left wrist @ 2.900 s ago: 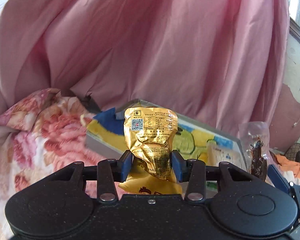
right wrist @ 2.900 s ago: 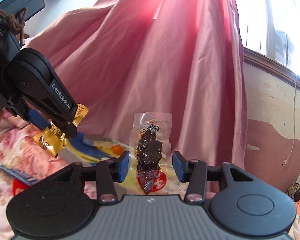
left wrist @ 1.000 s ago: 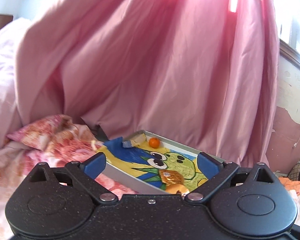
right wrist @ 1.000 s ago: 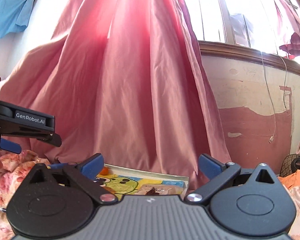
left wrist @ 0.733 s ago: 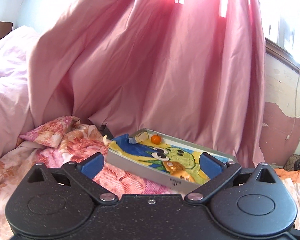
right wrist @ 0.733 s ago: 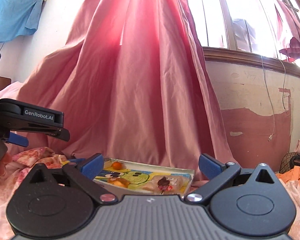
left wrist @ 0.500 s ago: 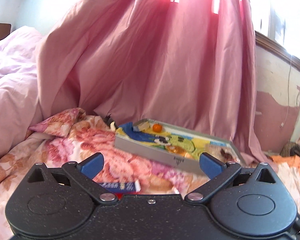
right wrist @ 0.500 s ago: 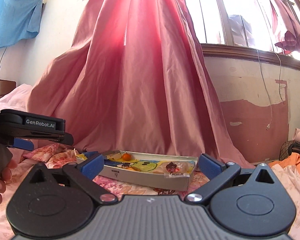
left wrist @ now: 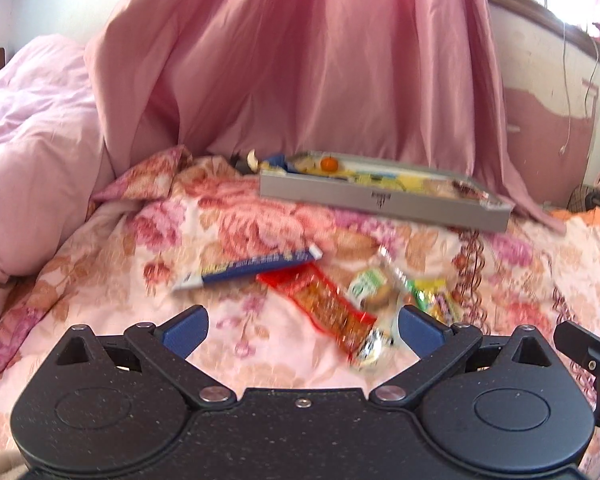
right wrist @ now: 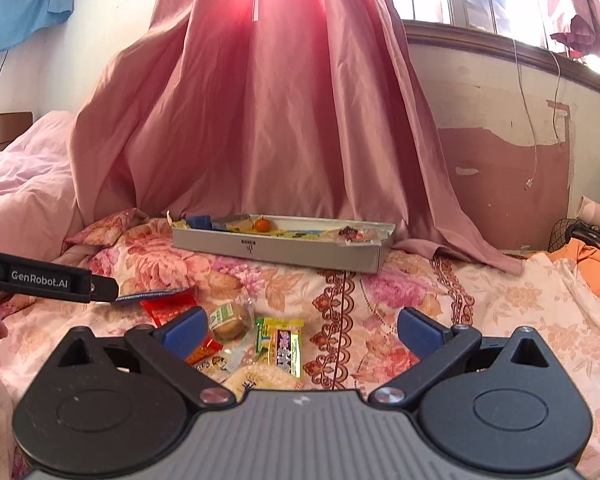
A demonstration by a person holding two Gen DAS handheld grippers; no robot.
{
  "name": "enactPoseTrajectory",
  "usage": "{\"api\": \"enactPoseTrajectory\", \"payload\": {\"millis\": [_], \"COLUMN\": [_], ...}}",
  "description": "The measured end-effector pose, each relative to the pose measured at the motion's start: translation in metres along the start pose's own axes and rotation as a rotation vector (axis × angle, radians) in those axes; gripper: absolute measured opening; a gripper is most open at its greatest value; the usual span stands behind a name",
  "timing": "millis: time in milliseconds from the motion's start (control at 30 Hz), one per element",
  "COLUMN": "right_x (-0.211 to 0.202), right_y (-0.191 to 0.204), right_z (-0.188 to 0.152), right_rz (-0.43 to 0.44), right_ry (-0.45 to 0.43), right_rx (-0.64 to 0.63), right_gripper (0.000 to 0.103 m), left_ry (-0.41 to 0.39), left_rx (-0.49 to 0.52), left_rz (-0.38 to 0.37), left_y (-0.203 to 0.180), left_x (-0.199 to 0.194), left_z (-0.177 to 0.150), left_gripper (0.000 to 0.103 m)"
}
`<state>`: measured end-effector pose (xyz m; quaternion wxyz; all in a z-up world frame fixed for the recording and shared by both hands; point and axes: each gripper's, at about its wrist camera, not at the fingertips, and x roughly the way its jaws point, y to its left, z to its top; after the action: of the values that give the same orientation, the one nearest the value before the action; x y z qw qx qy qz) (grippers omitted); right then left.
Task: Organize snacks
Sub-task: 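Withdraw both open grippers from the tray back over the remaining snacks, then move the right gripper over the round rice cracker while the left approaches the red bean-curd packet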
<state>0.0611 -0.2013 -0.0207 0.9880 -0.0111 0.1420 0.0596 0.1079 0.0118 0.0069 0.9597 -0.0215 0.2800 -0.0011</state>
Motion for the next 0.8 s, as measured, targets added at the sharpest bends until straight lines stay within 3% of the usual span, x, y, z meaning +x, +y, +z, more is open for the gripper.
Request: {"api": "enactPoseTrajectory", "payload": {"millis": [300, 800], "right_x": [0.021, 0.062], "right_y": [0.009, 0.017], "right_z": [-0.02, -0.035], "right_rz": [0.067, 0.092], "right_ry": [0.205, 0.427], "right_rx": [-0.017, -0.008], "right_gripper": [0.103, 0.103], "left_ry": [0.165, 0.249], "left_rx": [0.023, 0.003], "left_rz": [0.0, 0.016], "left_y": [0.003, 0.005], "left_x": [0.021, 0.044], "left_z": [-0.021, -0.029], "left_gripper": [0.098, 0.098]}}
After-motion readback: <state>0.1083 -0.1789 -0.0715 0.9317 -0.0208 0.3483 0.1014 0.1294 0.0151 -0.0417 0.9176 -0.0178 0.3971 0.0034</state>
